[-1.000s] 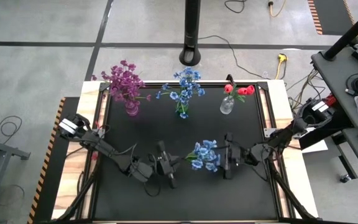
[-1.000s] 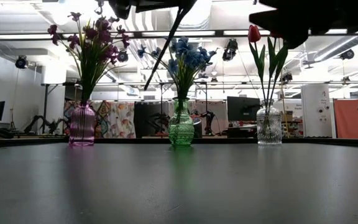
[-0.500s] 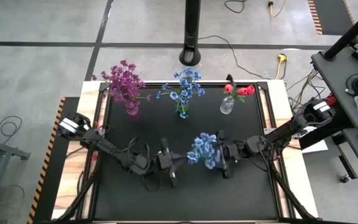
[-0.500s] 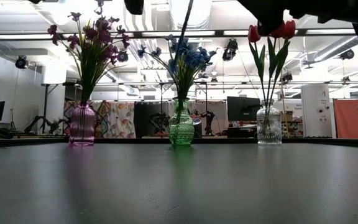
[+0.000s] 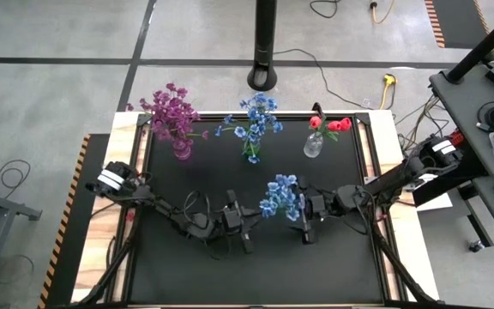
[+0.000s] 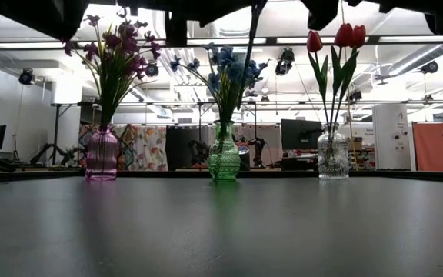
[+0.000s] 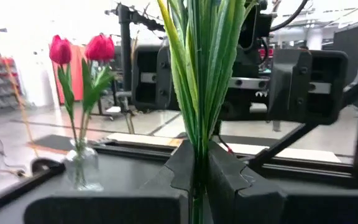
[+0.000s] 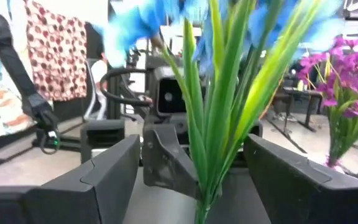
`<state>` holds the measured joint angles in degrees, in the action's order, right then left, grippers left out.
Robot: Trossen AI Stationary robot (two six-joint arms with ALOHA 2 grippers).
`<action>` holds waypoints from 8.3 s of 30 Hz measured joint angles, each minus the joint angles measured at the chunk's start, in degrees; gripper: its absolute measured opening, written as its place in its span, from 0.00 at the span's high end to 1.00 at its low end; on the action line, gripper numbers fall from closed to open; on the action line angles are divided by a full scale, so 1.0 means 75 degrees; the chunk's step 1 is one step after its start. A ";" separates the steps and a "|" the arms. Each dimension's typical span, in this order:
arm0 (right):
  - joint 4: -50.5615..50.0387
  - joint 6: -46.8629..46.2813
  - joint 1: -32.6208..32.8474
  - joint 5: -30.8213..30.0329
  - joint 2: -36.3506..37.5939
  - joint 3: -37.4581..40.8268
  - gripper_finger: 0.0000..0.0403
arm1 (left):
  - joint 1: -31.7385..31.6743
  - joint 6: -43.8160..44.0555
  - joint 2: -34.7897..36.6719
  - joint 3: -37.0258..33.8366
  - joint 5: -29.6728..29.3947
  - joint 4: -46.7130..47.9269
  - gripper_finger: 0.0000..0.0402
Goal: Sort flowers into vase by color
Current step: Put the blue flowers in the green vase, then return to Home Position
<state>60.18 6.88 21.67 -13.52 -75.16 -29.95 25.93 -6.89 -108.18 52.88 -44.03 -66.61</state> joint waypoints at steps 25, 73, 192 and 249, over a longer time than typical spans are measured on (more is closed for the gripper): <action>-0.0380 -0.0324 -0.0096 -0.0585 -0.0796 -0.0849 0.90 | -0.0131 -0.0814 0.0006 0.0338 -0.0040 0.0222 0.86; 0.2560 0.1490 -0.3664 -0.1729 -0.2225 -0.1389 0.96 | 0.0242 0.4604 0.3063 0.0898 -0.2265 1.3425 0.49; -0.8019 -0.0067 -0.1067 -0.3009 0.2947 -0.2426 0.19 | 0.3155 0.6016 0.3063 0.2750 -0.1682 1.5631 0.49; -0.4920 0.1256 -0.3572 0.2066 0.7122 0.2637 0.19 | -0.1709 0.1532 1.1392 -0.6870 0.3968 0.7130 1.00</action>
<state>23.27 16.30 -5.12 1.97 -21.74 -10.17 13.12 4.60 -22.74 1.36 -14.27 -13.14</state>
